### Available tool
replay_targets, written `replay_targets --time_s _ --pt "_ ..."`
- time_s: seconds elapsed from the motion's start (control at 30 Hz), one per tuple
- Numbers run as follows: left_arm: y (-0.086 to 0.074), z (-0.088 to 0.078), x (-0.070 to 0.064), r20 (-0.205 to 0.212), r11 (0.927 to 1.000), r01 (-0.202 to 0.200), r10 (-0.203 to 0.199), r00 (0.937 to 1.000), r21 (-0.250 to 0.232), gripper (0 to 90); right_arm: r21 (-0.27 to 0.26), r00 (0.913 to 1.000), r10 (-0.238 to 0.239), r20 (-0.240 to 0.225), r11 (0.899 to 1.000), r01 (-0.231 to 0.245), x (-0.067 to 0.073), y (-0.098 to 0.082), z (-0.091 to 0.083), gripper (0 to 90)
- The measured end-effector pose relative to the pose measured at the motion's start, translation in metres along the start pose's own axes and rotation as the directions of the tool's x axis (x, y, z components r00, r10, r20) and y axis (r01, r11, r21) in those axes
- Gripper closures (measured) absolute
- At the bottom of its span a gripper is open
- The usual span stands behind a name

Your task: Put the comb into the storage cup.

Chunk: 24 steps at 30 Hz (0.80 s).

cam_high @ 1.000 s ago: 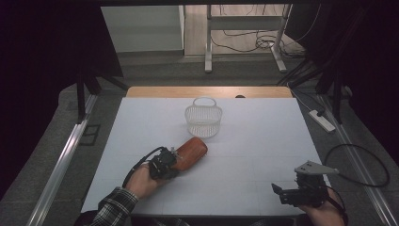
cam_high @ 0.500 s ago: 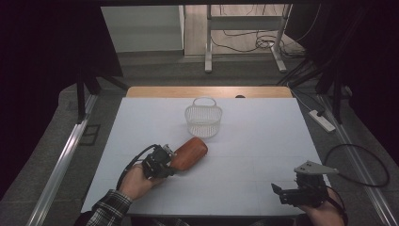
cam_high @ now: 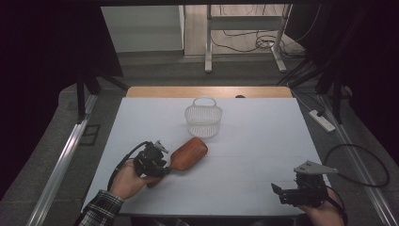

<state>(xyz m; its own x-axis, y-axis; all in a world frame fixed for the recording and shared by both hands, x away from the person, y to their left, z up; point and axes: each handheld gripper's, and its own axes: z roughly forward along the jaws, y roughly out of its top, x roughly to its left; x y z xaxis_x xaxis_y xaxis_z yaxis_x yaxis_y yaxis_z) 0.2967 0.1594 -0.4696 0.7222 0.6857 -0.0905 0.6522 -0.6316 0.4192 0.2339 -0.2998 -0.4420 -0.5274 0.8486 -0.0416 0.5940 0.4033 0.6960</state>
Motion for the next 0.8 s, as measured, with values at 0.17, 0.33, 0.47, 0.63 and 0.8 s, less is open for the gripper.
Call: replay_targets --time_s 0.17,0.33,0.47,0.63,0.8 --pt "-0.002 0.001 0.008 0.021 0.9996 0.026 -0.026 0.9994 -0.002 41.6 0.002 1.0 -0.001 0.001 1.0 0.001 0.0 0.0 0.0 1.3" --pt "-0.001 0.004 0.012 0.025 0.9993 0.038 -0.038 0.999 -0.001 23.4 0.003 1.0 0.002 0.003 1.0 -0.002 0.0 0.0 0.001 1.3" --pt "0.002 0.007 0.016 0.033 0.9986 0.052 -0.052 0.9981 -0.005 8.1 0.005 1.0 0.001 0.002 1.0 -0.001 0.0 0.0 0.001 1.3" --pt "0.008 0.007 0.015 0.027 0.9997 0.02 -0.02 0.9994 -0.012 0.0 0.005 1.0 0.003 0.001 1.0 -0.003 0.0 0.0 0.001 1.3" --pt "0.011 0.011 0.013 0.019 1.0 -0.002 0.003 0.9998 -0.009 0.0 0.005 1.0 0.003 0.0 1.0 -0.003 0.0 0.0 0.001 1.3"
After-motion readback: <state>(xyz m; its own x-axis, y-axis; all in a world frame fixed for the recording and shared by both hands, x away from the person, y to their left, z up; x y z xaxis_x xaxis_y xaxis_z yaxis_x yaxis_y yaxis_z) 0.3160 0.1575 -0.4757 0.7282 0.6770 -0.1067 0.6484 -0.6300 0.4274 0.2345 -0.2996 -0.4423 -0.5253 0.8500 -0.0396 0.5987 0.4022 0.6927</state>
